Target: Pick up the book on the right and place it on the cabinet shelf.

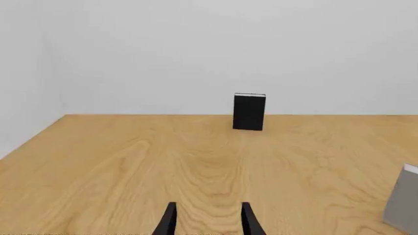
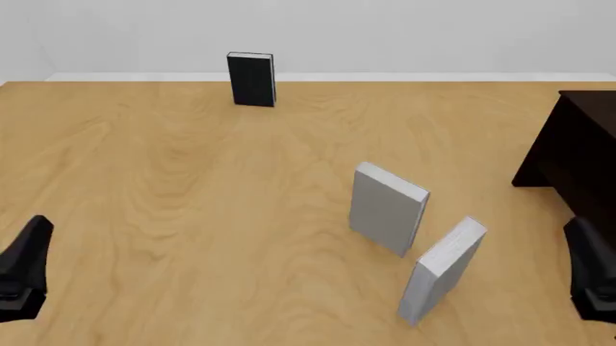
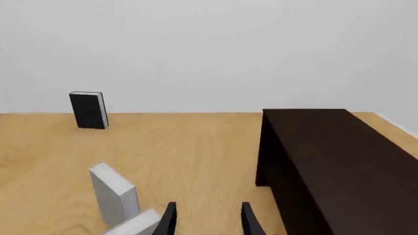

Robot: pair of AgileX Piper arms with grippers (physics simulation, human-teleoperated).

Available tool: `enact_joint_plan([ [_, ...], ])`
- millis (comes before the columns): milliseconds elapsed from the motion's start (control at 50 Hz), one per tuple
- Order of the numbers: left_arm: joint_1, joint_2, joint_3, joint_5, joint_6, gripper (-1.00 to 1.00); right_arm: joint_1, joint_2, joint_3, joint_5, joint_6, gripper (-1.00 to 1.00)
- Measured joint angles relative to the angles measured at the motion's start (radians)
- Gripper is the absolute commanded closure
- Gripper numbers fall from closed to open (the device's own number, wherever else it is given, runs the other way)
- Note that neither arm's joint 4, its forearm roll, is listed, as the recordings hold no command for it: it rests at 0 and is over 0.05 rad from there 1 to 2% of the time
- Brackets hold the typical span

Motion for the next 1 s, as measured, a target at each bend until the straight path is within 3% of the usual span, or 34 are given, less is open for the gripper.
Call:
enact_joint_plan([
  [200, 0.008, -0.007, -0.005, 0.015, -0.019, -1.00, 0.029, -0.009, -0.049, 0.068, -0.036, -1.00],
  [360, 0.009, -0.003, -0.005, 0.013, -0.022, -1.00, 0.073, -0.011, -0.199, 0.232, -0.123, -1.00],
  [600, 0.005, -0.002, -0.003, 0.013, -0.020, -1.00, 0.172, 0.069, -0.489, 0.503, -0.376, -1.00],
  [1000, -0.005, -0.016, -0.001, 0.022, -0.007, -1.00, 0.277, 0.252, -0.835, 0.879, -0.846, -1.00],
])
